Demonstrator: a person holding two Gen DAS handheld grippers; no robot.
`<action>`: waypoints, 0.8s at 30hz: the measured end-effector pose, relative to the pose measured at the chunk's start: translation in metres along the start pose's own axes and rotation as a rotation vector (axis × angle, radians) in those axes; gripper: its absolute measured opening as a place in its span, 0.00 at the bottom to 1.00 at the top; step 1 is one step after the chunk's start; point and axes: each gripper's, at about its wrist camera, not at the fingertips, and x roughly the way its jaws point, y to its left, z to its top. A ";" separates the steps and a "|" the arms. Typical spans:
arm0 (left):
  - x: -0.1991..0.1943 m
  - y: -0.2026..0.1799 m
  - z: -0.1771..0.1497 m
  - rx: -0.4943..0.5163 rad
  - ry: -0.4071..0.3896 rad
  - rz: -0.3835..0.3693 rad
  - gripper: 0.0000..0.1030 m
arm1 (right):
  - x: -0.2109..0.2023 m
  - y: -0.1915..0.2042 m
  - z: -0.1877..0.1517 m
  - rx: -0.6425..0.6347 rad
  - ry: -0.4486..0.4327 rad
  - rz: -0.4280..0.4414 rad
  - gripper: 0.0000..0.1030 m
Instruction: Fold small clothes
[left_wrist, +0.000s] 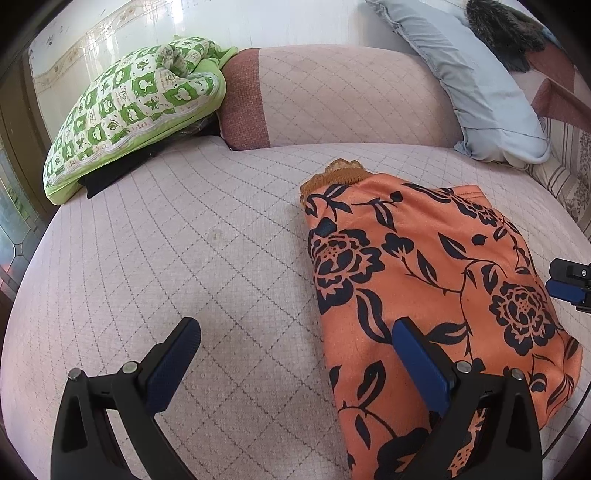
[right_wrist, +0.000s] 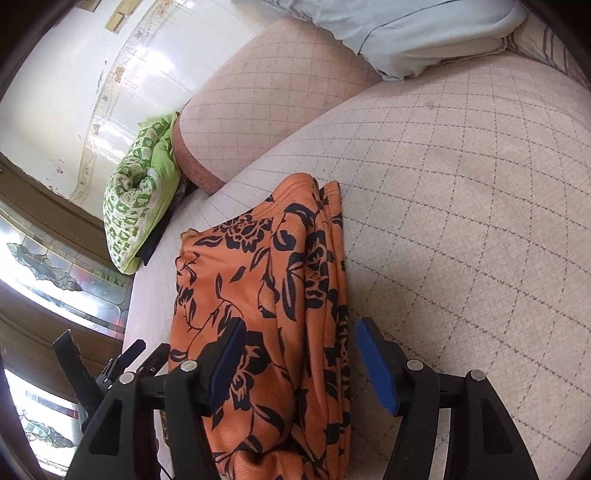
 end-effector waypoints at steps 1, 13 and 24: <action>0.000 0.000 0.000 0.000 0.000 0.002 1.00 | 0.000 -0.001 0.000 0.003 0.001 0.002 0.64; -0.001 -0.003 0.001 0.005 -0.009 0.012 1.00 | -0.002 0.002 0.001 0.000 0.005 0.010 0.64; -0.010 -0.001 0.000 -0.018 -0.012 -0.034 1.00 | -0.007 0.011 -0.002 0.003 0.022 0.004 0.64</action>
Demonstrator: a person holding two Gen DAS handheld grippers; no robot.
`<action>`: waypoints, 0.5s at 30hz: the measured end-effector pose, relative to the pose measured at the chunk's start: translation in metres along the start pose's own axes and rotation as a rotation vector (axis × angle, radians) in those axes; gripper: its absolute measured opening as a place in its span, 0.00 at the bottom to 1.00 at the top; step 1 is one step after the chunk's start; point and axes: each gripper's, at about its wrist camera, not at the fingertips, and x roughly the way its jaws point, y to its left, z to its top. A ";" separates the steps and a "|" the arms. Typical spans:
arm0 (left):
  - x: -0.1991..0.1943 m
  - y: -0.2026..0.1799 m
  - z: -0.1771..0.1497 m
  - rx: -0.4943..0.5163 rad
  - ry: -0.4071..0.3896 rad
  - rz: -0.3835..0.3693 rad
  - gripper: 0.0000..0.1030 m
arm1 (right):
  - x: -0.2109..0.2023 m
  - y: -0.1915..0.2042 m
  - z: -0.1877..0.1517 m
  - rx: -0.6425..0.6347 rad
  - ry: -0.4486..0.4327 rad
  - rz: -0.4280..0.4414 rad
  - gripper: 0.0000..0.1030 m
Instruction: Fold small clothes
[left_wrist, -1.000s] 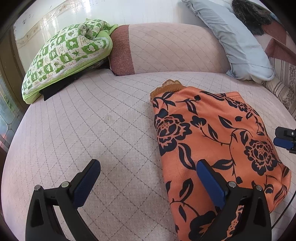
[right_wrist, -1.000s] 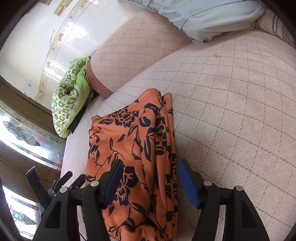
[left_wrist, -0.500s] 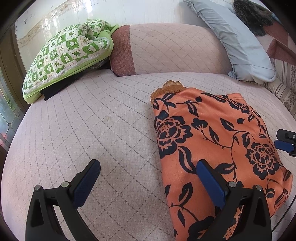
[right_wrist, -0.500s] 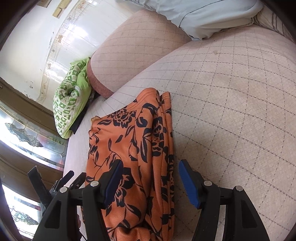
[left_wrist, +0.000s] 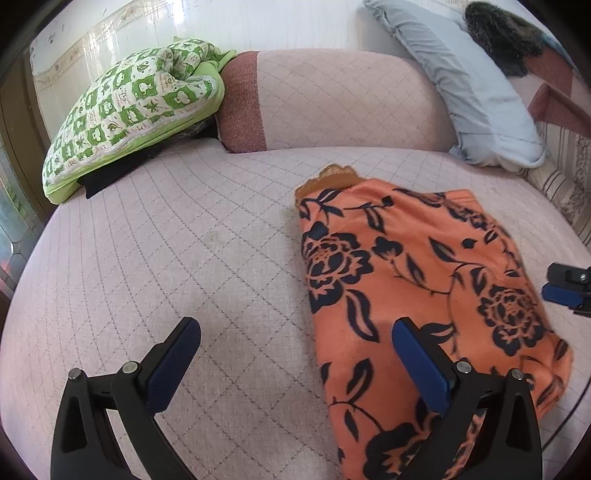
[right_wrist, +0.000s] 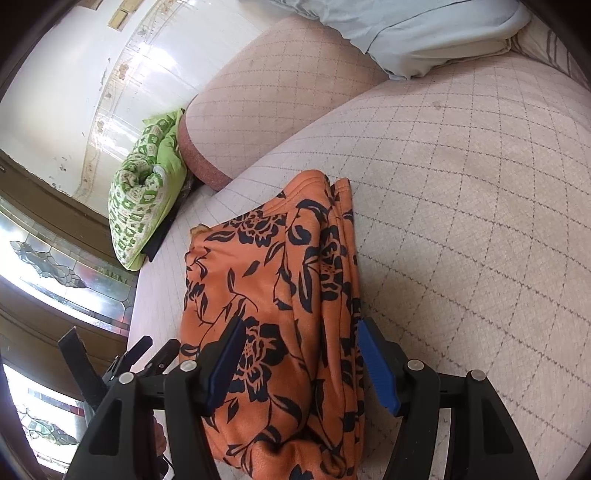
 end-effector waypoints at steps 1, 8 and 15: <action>-0.002 0.000 0.000 -0.002 -0.006 -0.012 1.00 | -0.001 0.000 0.000 0.001 -0.001 -0.001 0.64; -0.007 -0.004 0.000 0.009 -0.003 -0.057 1.00 | -0.004 -0.004 -0.001 0.011 0.024 0.001 0.65; -0.001 -0.007 -0.003 0.017 0.038 -0.121 1.00 | 0.006 -0.025 0.000 0.055 0.091 0.038 0.66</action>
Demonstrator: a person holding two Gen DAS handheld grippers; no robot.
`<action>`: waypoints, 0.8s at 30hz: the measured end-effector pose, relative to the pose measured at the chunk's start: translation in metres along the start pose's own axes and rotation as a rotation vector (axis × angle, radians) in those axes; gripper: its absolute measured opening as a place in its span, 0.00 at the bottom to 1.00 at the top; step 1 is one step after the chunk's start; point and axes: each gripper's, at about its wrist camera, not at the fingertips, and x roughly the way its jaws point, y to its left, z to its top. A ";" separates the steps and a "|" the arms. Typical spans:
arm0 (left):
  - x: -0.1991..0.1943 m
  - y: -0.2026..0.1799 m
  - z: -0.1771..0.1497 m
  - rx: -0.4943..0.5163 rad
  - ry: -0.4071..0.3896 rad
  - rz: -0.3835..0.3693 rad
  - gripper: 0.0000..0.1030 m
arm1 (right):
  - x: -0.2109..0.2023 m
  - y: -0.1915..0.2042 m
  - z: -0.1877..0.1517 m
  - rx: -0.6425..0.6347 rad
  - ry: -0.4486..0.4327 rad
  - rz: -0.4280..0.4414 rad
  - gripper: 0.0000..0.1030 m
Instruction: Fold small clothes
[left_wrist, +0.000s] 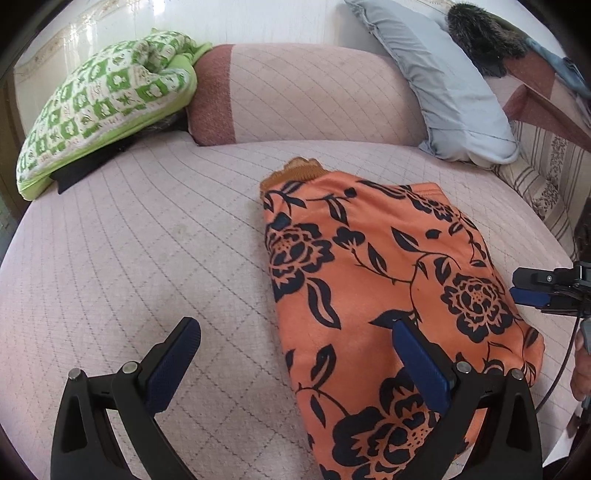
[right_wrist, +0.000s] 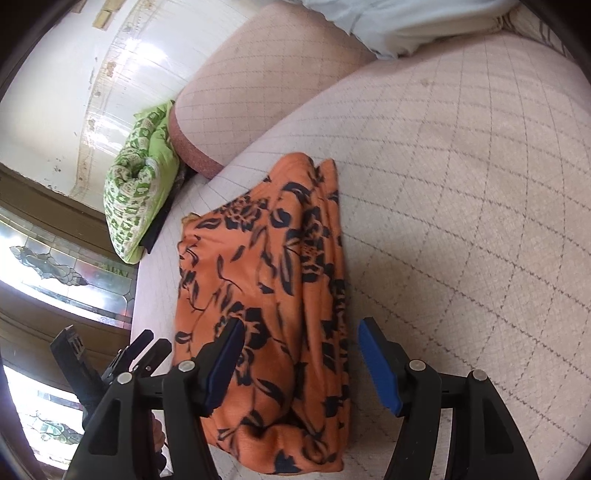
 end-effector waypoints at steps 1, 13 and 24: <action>0.002 0.000 0.000 0.001 0.008 -0.013 1.00 | 0.004 -0.004 0.000 0.014 0.018 0.022 0.66; 0.042 0.009 -0.006 -0.125 0.164 -0.269 1.00 | 0.049 -0.022 0.008 0.091 0.114 0.197 0.73; 0.046 -0.005 -0.013 -0.118 0.165 -0.351 1.00 | 0.066 0.007 0.004 0.006 0.108 0.242 0.79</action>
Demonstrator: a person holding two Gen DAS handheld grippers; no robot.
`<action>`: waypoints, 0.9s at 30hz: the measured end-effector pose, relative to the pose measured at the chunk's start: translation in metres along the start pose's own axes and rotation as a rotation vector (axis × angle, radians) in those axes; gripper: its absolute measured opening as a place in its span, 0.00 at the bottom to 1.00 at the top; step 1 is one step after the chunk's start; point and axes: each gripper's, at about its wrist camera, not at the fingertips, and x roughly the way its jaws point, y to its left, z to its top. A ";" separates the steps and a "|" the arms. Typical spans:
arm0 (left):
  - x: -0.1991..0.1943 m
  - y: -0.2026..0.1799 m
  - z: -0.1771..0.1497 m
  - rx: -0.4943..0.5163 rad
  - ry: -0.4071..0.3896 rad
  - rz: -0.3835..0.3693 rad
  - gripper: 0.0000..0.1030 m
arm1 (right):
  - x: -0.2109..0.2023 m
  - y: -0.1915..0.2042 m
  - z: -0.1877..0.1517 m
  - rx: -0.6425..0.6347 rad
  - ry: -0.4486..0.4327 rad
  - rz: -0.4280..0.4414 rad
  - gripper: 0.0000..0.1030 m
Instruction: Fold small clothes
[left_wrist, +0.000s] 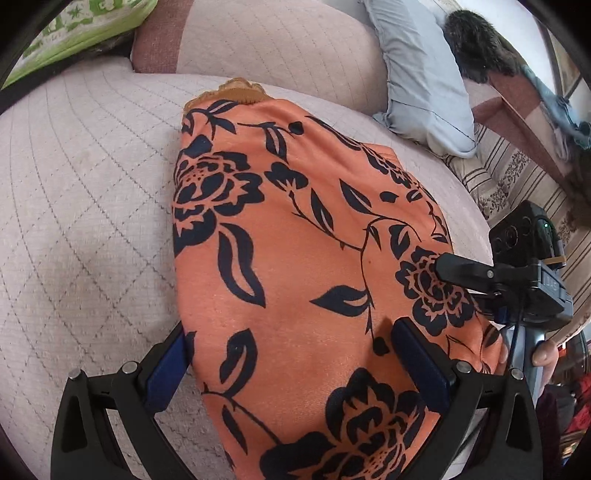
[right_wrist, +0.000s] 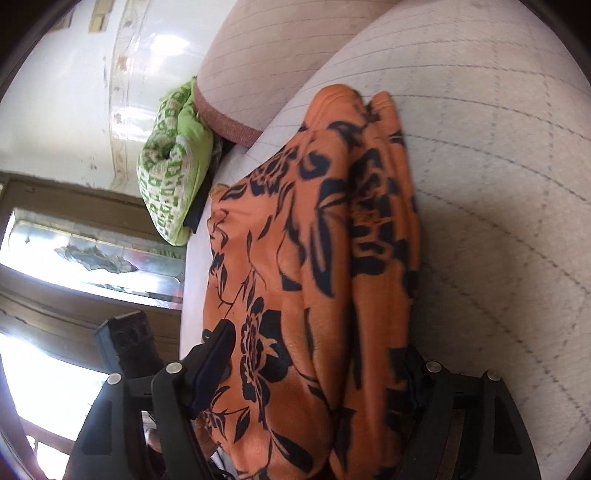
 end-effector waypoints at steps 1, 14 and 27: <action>-0.001 0.001 0.000 -0.008 -0.006 -0.007 0.97 | 0.001 0.002 -0.001 -0.006 -0.005 -0.007 0.79; -0.030 0.024 -0.011 -0.065 -0.059 -0.032 0.64 | 0.023 0.047 -0.022 -0.111 0.000 -0.127 0.63; -0.068 0.028 -0.020 -0.076 -0.116 -0.051 0.51 | 0.008 0.073 -0.025 -0.127 -0.051 -0.138 0.50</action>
